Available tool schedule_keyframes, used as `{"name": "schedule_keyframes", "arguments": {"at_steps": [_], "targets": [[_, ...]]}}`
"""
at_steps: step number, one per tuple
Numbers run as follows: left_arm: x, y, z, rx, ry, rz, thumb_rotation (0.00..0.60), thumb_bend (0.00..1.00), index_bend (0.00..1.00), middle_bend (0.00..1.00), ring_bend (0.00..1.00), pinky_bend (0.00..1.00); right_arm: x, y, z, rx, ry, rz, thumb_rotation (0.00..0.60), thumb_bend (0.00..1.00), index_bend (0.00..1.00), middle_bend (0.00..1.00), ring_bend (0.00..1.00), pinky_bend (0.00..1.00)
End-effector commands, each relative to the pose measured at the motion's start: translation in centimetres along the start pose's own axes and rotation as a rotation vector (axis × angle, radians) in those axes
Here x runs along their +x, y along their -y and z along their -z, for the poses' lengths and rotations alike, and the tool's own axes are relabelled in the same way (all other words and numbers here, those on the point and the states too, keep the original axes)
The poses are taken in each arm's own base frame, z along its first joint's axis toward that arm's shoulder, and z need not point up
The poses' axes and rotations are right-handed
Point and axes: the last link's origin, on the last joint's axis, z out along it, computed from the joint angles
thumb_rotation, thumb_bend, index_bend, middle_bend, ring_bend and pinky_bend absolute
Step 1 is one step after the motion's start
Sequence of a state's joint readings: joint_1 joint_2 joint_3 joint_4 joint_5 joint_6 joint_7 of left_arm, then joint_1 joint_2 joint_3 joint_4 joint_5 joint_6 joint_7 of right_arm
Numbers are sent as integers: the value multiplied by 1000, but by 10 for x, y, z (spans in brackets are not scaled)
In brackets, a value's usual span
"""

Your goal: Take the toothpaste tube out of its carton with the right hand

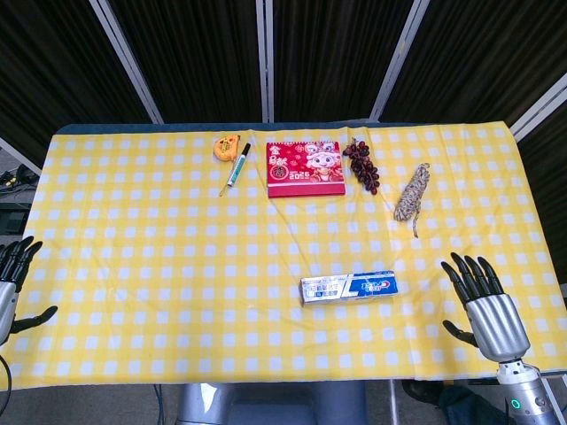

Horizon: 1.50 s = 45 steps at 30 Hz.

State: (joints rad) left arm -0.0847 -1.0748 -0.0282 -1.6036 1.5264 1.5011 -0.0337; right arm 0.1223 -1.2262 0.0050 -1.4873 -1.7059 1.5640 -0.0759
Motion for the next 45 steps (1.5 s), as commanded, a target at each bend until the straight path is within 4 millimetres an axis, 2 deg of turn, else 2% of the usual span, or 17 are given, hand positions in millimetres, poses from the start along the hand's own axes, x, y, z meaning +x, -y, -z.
{"name": "schedule_keyframes", "arguments": {"at_steps": [1,7,10,14,18,21,25,28,33,38,42,45], "targets": [[0,0,0,1,0,0,600,0,0,0,0,0,0,0,0,0,1,0,600,0,0,0,0,0],[0,0,-1,2,1,6,600,0,0,0,0,0,-5,1,-1,6,26,2,600,0,0,0,0,0],[0,-1,-1,2,1,5,600,0,0,0,0,0,-11,8,-11,55,62,-11,600,0,0,0,0,0],[-2,-1,-3,6,10,0,600,0,0,0,0,0,-19,27,-39,170,149,-64,600,0,0,0,0,0],[-4,0,-7,16,15,-4,600,0,0,0,0,0,-26,50,-78,276,257,-102,600,0,3,5,0,11],[-6,2,-9,24,21,-3,600,0,0,0,0,0,-32,70,-102,323,326,-115,600,0,44,58,8,53],[-8,4,-12,36,23,-6,600,0,0,0,0,0,-40,92,-125,356,372,-119,600,0,107,170,110,127],[-10,6,-14,43,31,-8,600,0,0,0,0,0,-49,104,-139,363,386,-108,600,0,111,187,142,176],[-11,8,-15,52,36,-9,600,0,0,0,0,0,-67,113,-150,349,426,-77,600,0,140,224,179,220],[-11,9,-16,56,38,-8,600,0,0,0,0,0,-82,116,-151,333,464,-55,600,0,185,248,207,236],[-11,9,-16,54,41,-9,600,0,0,0,0,0,-86,118,-152,329,463,-49,600,9,203,270,226,255],[-12,8,-16,54,43,-11,600,0,0,0,0,0,-86,119,-153,324,459,-59,600,74,232,299,246,280]]}}
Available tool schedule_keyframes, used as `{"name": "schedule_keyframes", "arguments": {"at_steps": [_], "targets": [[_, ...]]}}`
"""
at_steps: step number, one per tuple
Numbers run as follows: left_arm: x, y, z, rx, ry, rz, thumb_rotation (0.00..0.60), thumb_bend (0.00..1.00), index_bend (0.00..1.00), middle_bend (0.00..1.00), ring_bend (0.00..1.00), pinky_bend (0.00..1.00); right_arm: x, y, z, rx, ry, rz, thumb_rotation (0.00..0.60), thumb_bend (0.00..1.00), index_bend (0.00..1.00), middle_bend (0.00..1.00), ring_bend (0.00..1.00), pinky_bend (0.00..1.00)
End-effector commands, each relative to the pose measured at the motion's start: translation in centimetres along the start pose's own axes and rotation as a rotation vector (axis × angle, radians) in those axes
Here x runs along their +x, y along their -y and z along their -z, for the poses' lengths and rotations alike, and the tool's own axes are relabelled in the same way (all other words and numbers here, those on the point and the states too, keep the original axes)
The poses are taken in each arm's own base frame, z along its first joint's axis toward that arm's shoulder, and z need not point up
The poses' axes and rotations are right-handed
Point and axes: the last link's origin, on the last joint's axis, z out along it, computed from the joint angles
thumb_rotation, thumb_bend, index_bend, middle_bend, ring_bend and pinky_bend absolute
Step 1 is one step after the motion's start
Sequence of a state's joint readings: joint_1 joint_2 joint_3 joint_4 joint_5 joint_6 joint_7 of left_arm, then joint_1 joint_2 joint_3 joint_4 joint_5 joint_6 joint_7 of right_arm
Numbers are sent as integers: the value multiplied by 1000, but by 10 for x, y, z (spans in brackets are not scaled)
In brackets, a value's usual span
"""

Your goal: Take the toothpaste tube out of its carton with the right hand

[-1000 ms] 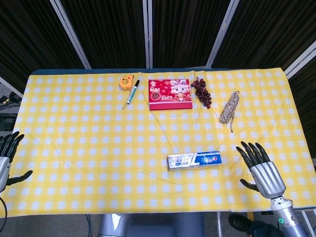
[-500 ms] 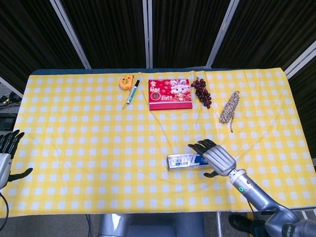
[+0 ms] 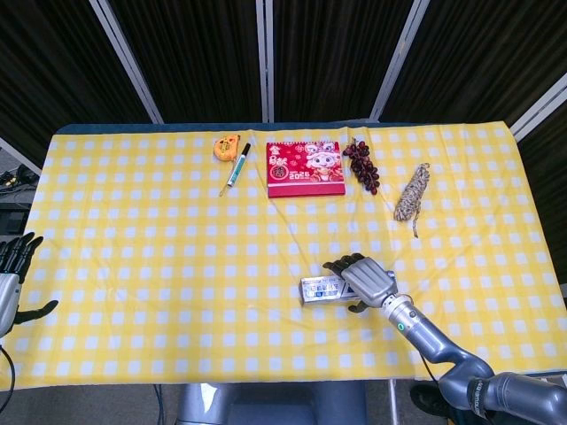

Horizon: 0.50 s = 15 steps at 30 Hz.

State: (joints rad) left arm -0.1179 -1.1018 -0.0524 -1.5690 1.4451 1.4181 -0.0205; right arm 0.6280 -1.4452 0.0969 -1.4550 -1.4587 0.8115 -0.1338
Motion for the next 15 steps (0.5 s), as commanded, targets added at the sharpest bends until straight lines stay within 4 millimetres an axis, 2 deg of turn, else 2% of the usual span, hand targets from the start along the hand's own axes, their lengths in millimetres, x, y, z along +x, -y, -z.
{"name": "schedule_keyframes", "arguments": {"at_steps": [1,5,8,15], "targets": [[0,0,0,1,0,-1,600,0,0,0,0,0,1,1,-1,-1,-4,-11,600,93,248,308,252,286],[-1,0,0,2,2,-3,600,0,0,0,0,0,3,0,-1,1,-16,-19,600,179,364,374,308,348],[-2,-1,0,0,5,-6,600,0,0,0,0,0,4,1,-1,5,-37,-18,600,277,405,405,333,370],[-2,-1,0,1,5,-4,600,0,0,0,0,0,12,5,4,33,-78,25,600,307,413,408,339,377]]}}
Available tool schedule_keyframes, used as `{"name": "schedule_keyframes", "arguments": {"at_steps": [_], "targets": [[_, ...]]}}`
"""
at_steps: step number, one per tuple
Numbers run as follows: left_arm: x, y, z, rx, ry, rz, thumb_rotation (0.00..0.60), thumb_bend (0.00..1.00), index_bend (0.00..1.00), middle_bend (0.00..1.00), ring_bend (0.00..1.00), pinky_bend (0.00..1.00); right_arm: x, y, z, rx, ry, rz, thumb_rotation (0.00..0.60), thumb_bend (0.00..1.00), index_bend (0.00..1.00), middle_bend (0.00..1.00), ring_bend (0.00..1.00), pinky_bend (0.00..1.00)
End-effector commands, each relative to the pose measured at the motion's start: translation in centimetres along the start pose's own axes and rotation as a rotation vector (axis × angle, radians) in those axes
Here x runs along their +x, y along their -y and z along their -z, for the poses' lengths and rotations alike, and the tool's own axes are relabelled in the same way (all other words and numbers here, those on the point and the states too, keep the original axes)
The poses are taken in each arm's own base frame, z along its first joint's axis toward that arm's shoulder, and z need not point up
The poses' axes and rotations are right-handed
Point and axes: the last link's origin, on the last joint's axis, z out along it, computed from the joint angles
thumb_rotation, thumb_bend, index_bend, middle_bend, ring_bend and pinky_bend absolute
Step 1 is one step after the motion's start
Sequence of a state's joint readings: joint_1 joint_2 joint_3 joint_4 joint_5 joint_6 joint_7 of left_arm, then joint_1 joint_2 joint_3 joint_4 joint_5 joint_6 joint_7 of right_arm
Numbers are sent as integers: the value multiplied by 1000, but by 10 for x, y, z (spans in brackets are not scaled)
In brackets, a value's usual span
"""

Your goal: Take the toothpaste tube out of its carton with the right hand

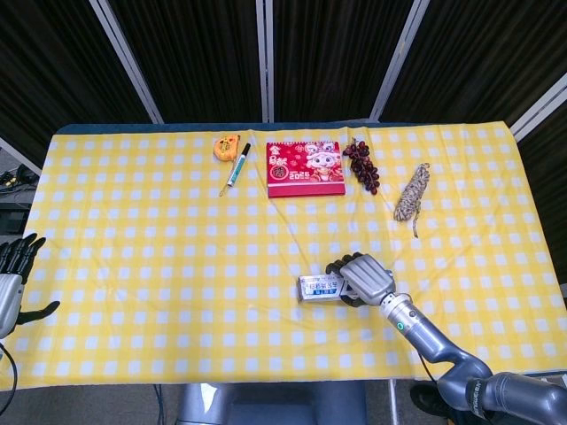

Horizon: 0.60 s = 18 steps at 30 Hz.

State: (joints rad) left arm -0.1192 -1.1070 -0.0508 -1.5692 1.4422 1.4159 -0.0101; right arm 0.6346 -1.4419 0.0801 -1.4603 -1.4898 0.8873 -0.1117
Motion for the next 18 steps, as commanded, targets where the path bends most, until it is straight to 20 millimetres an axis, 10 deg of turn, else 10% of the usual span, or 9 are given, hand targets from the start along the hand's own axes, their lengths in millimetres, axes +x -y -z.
{"name": "schedule_keyframes", "arguments": {"at_steps": [1,18], "targets": [[0,0,0,0,1,1,600,0,0,0,0,0,7,1,3,15,-24,37,600,310,413,410,341,378],[7,-1,5,-17,-17,25,600,0,0,0,0,0,101,19,35,2,-355,452,600,315,424,436,381,423]]}}
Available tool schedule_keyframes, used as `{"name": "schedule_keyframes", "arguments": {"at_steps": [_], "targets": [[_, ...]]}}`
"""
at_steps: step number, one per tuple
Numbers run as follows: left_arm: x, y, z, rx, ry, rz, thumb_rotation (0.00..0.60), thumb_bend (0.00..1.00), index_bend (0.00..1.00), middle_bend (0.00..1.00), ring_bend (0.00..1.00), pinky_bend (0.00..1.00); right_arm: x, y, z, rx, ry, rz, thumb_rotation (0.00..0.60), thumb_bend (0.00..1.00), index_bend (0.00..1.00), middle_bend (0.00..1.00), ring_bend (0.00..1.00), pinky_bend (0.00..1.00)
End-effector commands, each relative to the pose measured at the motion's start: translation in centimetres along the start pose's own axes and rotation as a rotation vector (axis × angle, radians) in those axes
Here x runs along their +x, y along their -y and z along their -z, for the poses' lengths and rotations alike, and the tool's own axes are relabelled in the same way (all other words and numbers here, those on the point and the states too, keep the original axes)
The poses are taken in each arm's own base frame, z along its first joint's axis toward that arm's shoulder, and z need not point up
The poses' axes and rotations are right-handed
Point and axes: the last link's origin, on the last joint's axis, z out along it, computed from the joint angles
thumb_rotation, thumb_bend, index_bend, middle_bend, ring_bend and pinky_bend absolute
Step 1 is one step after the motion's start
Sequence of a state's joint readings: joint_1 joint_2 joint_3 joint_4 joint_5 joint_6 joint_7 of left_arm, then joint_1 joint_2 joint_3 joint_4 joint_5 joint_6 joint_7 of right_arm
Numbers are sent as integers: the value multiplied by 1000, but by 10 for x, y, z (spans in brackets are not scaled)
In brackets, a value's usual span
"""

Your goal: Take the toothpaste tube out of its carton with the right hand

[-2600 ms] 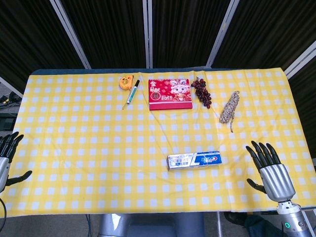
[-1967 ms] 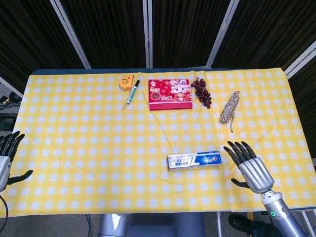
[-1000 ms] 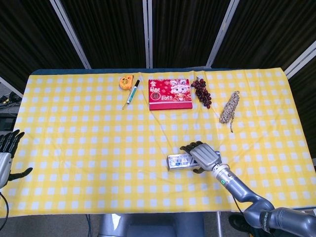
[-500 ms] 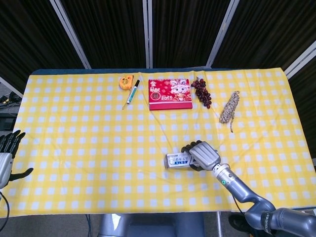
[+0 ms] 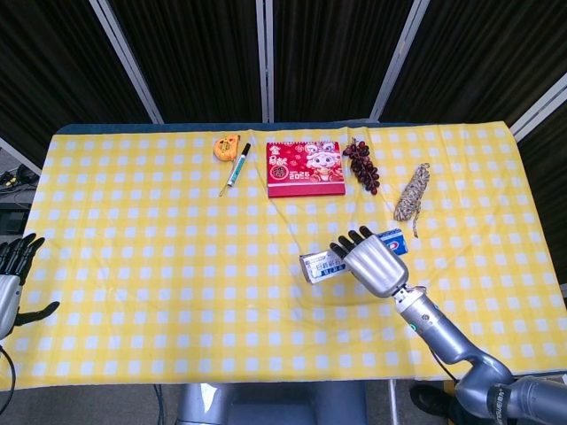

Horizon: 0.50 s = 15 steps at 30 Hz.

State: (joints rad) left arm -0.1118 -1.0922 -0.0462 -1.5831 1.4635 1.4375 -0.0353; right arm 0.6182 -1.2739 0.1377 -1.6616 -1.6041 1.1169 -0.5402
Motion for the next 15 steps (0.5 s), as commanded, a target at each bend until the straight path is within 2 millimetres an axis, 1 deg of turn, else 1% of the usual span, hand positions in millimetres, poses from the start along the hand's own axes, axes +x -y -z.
{"name": "schedule_keyframes", "arguments": {"at_steps": [1,5,6,7,8,11,15], "targets": [[2,0,1,-3,-6,6,600,0,0,0,0,0,22,-6,3,-33,-43,1,600,315,425,437,383,425],[4,0,3,-7,-10,16,600,0,0,0,0,0,29,-11,4,-34,-97,182,600,318,428,448,397,431],[5,1,3,-6,-11,18,600,0,0,0,0,0,31,-15,3,-35,-131,282,600,321,429,451,401,433],[5,1,3,-7,-12,19,600,0,0,0,0,0,32,-17,3,-36,-152,344,600,324,429,453,404,434],[5,1,3,-7,-12,20,600,0,0,0,0,0,33,-21,2,-40,-199,488,600,326,429,453,404,434],[5,2,3,-7,-8,20,600,0,0,0,0,0,29,-26,1,-41,-246,693,600,327,431,454,407,434],[5,1,2,-8,-7,18,600,0,0,0,0,0,26,-36,-1,-44,-255,867,600,343,432,454,409,434]]}}
